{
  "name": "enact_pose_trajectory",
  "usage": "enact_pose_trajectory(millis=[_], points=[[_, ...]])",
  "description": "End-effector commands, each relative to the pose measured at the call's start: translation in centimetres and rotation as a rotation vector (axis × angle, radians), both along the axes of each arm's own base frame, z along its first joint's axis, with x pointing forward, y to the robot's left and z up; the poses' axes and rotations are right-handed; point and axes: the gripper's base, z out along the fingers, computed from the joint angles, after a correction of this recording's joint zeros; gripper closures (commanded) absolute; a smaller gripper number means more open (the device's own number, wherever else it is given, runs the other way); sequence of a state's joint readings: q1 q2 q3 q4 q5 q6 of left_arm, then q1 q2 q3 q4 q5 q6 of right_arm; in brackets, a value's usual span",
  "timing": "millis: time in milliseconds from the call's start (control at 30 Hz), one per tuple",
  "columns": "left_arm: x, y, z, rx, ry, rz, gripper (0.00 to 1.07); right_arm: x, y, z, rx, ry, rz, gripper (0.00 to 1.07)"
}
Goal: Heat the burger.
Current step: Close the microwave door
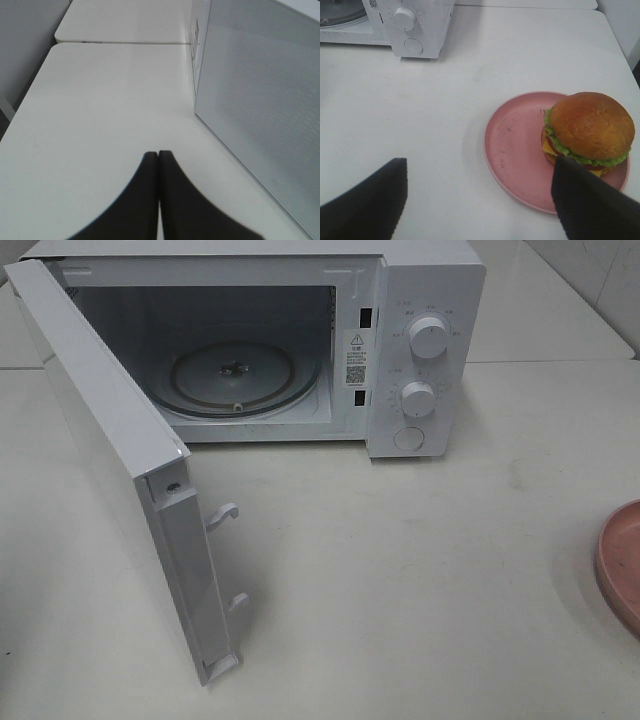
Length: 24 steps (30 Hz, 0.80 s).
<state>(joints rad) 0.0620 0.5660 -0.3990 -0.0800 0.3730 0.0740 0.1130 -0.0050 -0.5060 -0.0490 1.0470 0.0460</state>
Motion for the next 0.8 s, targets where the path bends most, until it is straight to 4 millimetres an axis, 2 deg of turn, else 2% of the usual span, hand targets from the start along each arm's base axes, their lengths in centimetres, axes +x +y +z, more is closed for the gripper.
enact_pose_trajectory(millis=[33,67,333,567,800], points=[[1.6,0.2,-0.5,0.000,-0.087,0.016,1.07,-0.4,0.0,0.1,0.000,-0.038,-0.002,0.31],[2.3,0.4,-1.0,0.009,-0.140,0.025,1.07,-0.4,0.0,0.1,0.000,-0.038,-0.002,0.31],[4.4,0.6,-3.5,0.078,-0.296,0.022,1.07,-0.4,0.0,0.1,0.001,-0.038,-0.003,0.31],[6.5,0.2,-5.3,0.144,-0.285,-0.064,1.07,-0.4,0.0,0.1,0.001,-0.038,-0.003,0.31],[8.2,-0.7,-6.9,0.086,-0.235,-0.105,1.07,-0.4,0.0,0.1,0.000,-0.038,-0.002,0.31]])
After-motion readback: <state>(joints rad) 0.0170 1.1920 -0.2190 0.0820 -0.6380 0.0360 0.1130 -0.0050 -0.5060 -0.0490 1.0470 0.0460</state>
